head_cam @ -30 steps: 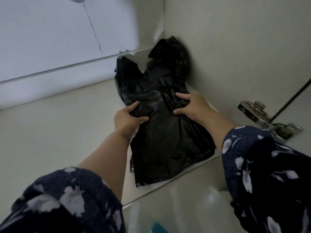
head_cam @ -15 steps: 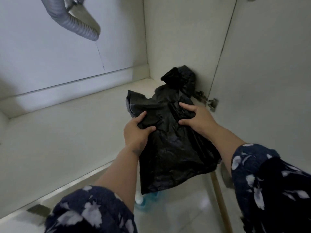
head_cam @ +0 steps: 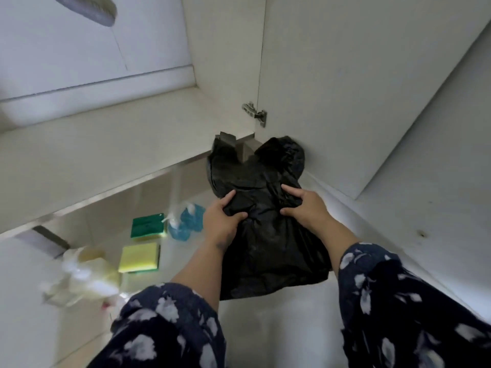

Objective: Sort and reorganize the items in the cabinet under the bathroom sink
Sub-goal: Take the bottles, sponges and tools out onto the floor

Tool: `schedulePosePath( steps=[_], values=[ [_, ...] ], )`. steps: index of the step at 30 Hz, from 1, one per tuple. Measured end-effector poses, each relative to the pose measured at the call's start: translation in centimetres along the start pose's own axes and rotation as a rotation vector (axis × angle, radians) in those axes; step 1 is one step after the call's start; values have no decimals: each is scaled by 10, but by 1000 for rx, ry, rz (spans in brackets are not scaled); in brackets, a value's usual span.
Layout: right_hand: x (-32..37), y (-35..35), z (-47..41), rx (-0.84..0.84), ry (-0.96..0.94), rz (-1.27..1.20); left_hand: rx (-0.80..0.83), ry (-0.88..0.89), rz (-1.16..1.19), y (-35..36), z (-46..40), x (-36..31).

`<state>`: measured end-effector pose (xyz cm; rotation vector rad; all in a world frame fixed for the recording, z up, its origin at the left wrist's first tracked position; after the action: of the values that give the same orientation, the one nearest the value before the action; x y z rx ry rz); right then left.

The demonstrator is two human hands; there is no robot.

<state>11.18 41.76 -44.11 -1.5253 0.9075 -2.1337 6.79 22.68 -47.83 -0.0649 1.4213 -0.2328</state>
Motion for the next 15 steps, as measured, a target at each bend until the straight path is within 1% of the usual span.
schedulePosePath(
  steps=[3,7,10,13,15],
  values=[
    [-30,-6,19,14,25,28,-1,-12,-28,25,28,19],
    [-82,3,34,-3,134,36,69,-41,-61,67,43,57],
    [-126,26,49,-37,227,-1,122,-75,-120,87,46,95],
    [-170,55,60,-63,275,-17,167,-92,-185,101,49,137],
    [-196,76,66,-49,296,-15,184,-123,-235,106,57,162]
  ],
)
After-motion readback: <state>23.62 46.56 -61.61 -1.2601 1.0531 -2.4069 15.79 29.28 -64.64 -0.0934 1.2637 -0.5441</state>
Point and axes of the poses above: each hand's wrist, its own z-axis away from the middle knuckle, its own y-axis out of the palm, x = y × z, the point moved 2 cm from there along -z, towards the middle knuckle, and after that the axes turned 7 degrees about z, right-handed, at the moved point
